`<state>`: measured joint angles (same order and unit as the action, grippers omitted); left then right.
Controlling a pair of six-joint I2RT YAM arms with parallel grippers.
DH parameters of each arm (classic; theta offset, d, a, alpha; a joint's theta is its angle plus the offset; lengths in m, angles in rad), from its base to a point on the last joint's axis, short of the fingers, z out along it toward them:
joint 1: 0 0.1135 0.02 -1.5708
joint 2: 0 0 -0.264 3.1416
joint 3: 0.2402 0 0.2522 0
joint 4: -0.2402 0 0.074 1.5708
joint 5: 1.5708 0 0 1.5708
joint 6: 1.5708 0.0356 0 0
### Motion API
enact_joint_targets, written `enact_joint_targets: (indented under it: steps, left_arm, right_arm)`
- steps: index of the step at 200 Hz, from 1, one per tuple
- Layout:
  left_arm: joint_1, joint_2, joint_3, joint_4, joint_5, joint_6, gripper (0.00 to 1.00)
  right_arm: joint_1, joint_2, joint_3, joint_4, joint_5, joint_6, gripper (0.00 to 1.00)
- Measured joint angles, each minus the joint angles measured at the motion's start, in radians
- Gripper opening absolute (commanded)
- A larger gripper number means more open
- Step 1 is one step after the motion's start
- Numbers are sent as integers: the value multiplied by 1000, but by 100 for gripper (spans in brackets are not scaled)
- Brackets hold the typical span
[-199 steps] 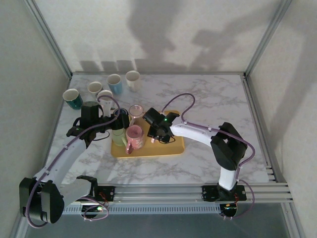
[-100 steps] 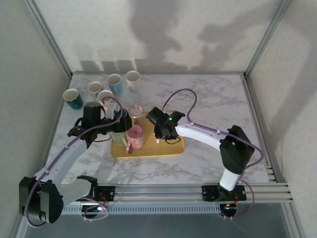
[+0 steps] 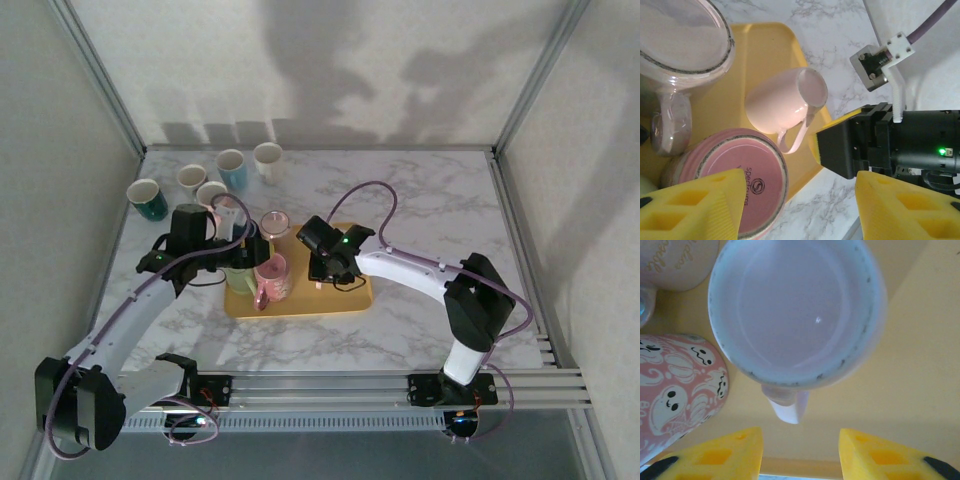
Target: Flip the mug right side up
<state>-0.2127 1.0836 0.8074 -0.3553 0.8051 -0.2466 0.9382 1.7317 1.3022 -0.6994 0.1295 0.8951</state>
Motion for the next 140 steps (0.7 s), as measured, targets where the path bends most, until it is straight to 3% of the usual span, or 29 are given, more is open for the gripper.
enact_joint_targets:
  steps: [50,82,140]
  left_arm:
    - [0,11,25,-60,-10,8,58]
    - [0,25,25,-68,-15,8,58]
    - [-1,37,25,-64,11,7,58]
  right_arm:
    - [1,58,28,2,4,64,47]
    - [1,90,34,-32,26,71,39]
    - [1,90,48,-94,87,-26,37]
